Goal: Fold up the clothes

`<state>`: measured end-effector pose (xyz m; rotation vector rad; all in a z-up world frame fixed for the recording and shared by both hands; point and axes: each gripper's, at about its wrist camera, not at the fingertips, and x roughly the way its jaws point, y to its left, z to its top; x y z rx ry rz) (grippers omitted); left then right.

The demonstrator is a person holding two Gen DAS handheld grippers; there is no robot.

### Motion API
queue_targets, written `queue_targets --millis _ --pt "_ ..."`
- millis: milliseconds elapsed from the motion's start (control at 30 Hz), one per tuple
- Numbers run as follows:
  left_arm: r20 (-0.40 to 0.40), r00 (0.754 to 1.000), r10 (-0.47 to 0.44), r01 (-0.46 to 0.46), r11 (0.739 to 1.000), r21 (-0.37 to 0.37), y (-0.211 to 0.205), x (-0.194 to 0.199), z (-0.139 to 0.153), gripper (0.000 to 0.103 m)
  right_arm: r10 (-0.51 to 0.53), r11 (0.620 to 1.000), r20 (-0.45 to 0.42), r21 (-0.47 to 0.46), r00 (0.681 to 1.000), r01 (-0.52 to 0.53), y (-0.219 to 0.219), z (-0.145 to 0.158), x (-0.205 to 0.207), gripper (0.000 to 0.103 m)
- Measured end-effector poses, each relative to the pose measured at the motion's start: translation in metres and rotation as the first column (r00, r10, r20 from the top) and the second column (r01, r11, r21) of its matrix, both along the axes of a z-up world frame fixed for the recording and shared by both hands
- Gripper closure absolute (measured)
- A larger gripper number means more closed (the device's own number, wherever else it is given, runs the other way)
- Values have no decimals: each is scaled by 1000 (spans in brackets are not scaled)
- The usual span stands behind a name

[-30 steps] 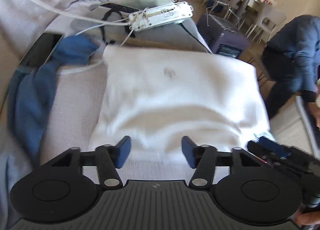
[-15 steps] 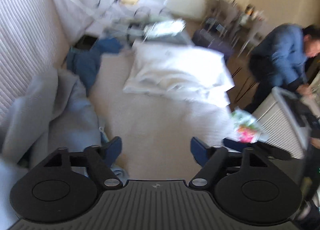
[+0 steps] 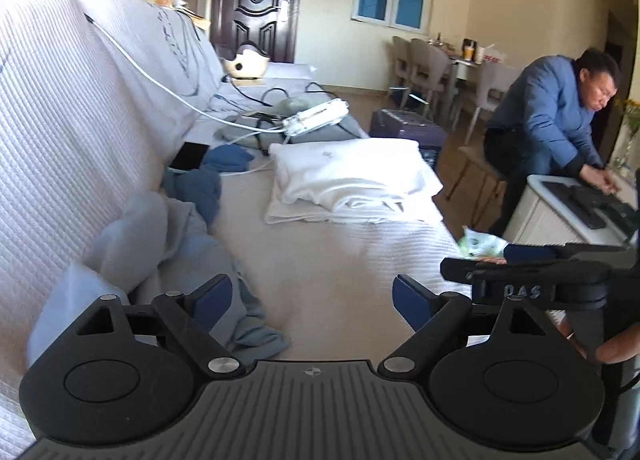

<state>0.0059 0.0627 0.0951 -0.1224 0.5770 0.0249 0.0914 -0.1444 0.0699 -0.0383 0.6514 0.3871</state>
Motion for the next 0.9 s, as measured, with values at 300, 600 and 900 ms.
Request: queue_targets --millis 300,600,900 --pt "-23 999 -22 23 999 47 -3 17 4 12 12 998 -22 -59 1000 -13 -7 -7 -2 10" --pt "-97 995 -34 26 996 -81 11 42 -27 11 -37 998 -107 -58 994 31 -20 -33 25 10" --pt "-169 984 55 -76 990 -115 28 52 -62 11 -23 999 -170 -31 985 18 -17 -50 42 10"
